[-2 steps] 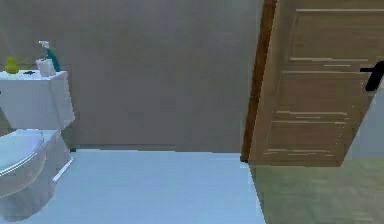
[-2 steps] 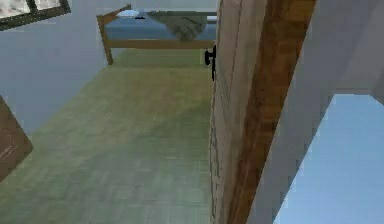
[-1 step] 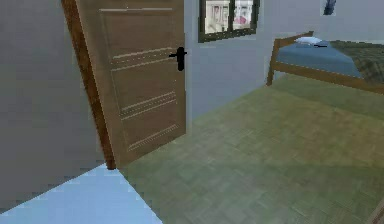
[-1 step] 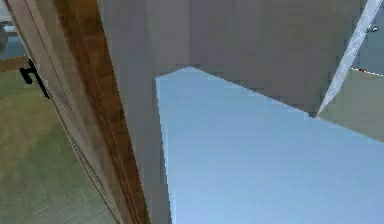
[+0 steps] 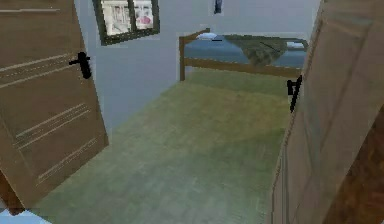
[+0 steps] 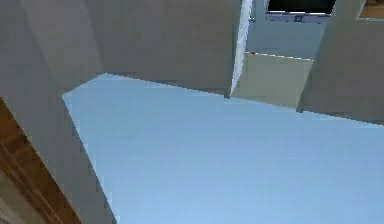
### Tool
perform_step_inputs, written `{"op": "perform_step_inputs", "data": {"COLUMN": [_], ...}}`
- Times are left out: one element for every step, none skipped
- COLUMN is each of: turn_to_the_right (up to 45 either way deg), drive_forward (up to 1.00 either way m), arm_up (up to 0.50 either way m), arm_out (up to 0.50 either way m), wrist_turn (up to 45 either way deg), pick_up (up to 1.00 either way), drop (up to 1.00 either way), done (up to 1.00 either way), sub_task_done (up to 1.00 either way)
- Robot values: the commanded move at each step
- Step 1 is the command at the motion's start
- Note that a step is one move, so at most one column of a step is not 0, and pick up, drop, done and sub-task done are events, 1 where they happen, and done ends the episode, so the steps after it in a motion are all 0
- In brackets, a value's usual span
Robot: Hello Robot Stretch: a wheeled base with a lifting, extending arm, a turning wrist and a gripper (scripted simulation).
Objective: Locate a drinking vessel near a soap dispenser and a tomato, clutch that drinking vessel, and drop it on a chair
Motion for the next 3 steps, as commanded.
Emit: {"op": "perform_step_inputs", "data": {"turn_to_the_right": [0.0, 0.0, 18.0], "drive_forward": [1.0, 0.1, 0.0], "arm_up": [0.0, 0.0, 0.0], "arm_out": [0.0, 0.0, 0.0], "wrist_turn": [0.0, 0.0, 0.0], "pick_up": [0.0, 0.0, 0.0], "drop": [0.0, 0.0, 0.0], "done": [0.0, 0.0, 0.0], "sub_task_done": [0.0, 0.0, 0.0]}}
